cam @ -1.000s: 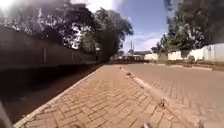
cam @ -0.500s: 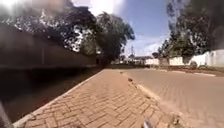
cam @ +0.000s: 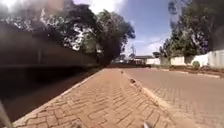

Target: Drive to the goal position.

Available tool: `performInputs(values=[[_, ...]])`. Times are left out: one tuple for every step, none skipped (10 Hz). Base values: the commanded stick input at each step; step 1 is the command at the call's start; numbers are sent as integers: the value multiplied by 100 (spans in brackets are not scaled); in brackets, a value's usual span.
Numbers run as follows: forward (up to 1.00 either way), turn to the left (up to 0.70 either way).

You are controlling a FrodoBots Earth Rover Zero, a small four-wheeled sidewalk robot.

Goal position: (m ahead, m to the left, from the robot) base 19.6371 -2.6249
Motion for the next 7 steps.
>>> performInputs(values=[[70,0],[70,0],[70,0],[70,0],[70,0],[70,0],[70,0]])
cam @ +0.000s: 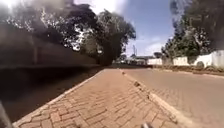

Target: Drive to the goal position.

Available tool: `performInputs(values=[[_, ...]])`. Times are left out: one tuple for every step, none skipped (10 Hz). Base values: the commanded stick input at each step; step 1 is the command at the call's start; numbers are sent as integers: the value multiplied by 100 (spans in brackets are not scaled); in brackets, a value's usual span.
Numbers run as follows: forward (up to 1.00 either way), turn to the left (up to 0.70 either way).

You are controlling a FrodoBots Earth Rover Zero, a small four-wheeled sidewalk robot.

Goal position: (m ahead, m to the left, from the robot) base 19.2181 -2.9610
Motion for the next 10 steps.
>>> performInputs(values=[[70,0],[70,0],[70,0],[70,0],[70,0],[70,0],[70,0],[70,0],[70,0],[70,0]])
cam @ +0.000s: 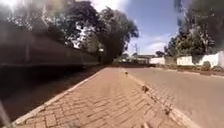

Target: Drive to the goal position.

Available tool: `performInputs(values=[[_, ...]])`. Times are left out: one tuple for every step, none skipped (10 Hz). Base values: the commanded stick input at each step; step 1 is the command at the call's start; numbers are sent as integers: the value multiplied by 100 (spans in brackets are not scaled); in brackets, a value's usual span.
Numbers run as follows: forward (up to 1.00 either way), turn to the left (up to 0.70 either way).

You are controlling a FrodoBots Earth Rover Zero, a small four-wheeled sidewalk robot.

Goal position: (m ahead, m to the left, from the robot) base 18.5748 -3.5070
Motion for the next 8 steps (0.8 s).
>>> performInputs(values=[[70,0],[70,0],[70,0],[70,0],[70,0],[70,0],[70,0],[70,0]])
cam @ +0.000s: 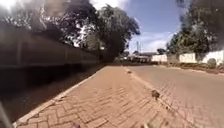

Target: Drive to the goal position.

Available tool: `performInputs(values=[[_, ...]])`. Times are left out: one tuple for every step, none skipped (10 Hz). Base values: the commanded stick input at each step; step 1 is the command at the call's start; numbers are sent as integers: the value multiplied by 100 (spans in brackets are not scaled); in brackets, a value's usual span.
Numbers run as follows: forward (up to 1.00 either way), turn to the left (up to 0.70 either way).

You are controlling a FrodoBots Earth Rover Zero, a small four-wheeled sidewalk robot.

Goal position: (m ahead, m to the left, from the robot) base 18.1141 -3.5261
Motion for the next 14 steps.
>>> performInputs(values=[[70,0],[70,0],[70,0],[70,0],[70,0],[70,0],[70,0],[70,0],[70,0],[70,0],[70,0],[70,0],[70,0],[70,0]])
